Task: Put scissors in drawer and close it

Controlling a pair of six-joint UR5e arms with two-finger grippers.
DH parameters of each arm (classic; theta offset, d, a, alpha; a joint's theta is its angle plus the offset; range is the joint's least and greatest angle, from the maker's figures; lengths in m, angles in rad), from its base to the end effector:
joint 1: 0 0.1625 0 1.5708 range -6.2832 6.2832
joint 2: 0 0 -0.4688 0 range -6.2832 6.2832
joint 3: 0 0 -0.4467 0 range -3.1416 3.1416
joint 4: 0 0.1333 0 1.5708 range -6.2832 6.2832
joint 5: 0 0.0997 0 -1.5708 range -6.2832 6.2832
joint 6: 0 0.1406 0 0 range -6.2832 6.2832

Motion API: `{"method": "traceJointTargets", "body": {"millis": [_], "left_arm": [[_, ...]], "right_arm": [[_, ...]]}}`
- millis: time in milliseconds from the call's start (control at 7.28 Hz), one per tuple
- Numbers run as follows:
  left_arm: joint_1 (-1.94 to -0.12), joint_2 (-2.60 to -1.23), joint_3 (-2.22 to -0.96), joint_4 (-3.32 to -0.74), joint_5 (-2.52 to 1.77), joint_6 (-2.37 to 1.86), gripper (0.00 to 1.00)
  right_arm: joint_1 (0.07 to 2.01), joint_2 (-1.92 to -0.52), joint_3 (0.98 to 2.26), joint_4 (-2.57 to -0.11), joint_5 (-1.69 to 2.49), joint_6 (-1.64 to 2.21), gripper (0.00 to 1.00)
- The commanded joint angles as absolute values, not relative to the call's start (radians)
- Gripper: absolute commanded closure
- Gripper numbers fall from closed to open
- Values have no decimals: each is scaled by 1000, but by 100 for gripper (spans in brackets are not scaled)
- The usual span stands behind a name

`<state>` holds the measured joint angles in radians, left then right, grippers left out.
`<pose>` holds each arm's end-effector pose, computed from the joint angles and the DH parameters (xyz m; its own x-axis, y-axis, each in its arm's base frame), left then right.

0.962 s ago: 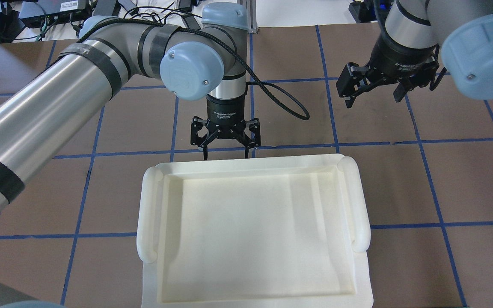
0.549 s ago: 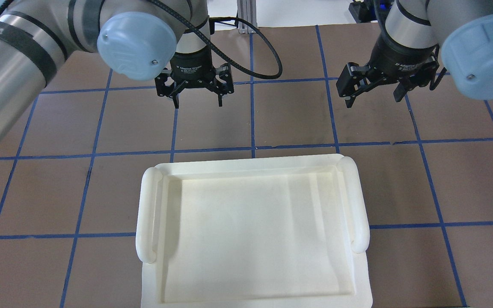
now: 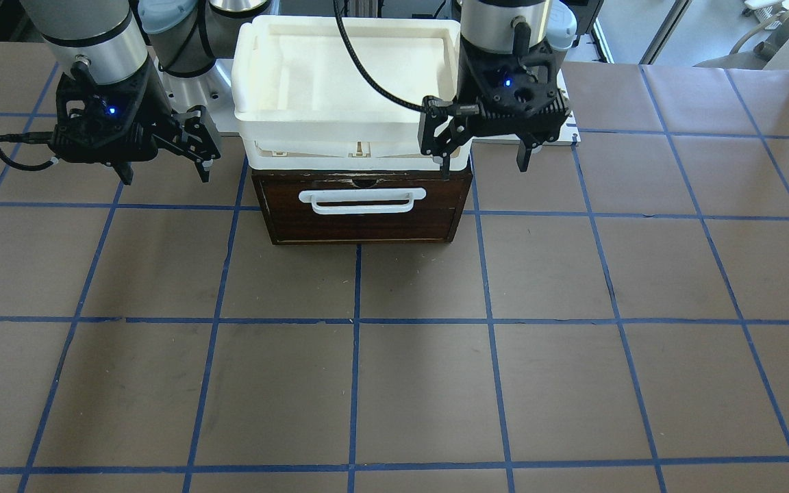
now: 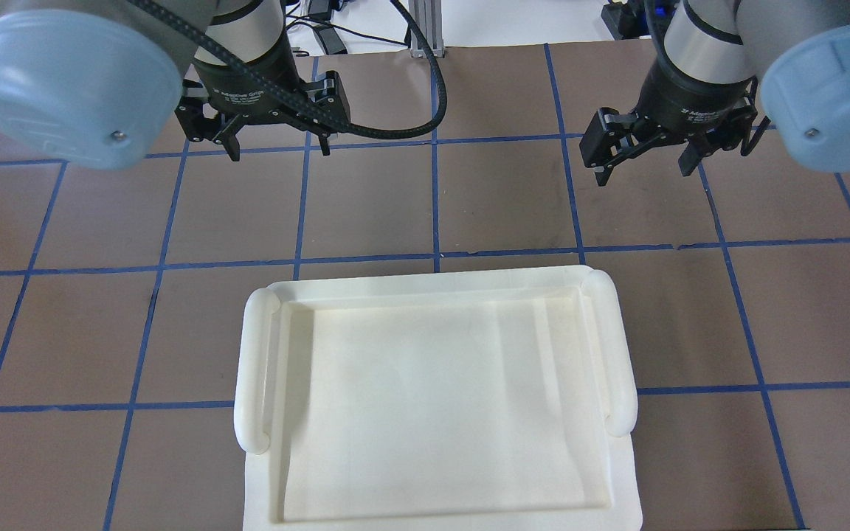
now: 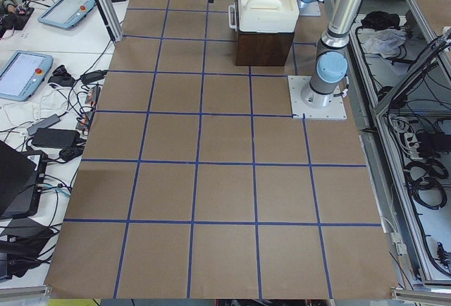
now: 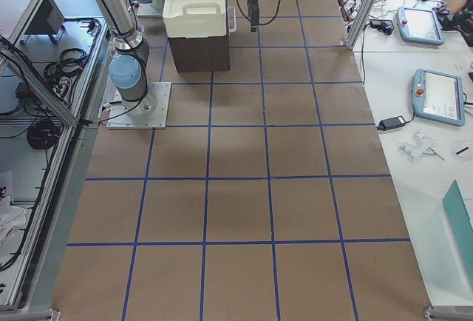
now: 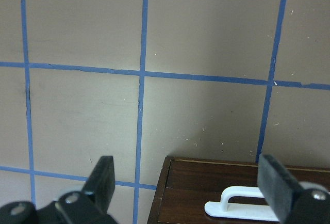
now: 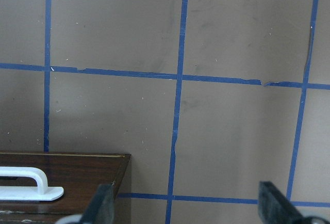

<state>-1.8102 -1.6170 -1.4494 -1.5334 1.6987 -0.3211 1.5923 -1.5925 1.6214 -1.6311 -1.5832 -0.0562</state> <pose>-0.2500 -0.5379 0.5370 -0.9919 -0.0947 -0.0848 -0.0816 0.9858 -0.1466 0.1431 -0.5375 0.4809 -0.9969 -0.0772 0.0141 -0.0776 0.9965 -0.0306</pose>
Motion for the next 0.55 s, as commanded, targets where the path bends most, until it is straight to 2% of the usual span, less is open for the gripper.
{"method": "traceJointTargets", "body": {"millis": [0,412], "left_arm": [[-1815,-1569,-1492,-1522,1698,-330,0],[-1780,-1537,-1537,-1448,1602,-321,0]], "right_arm": [[1592,-1592,1621,-1632,-1583,-55,0],[1592,-1592,1621,-1632,-1583,-54,0]]}}
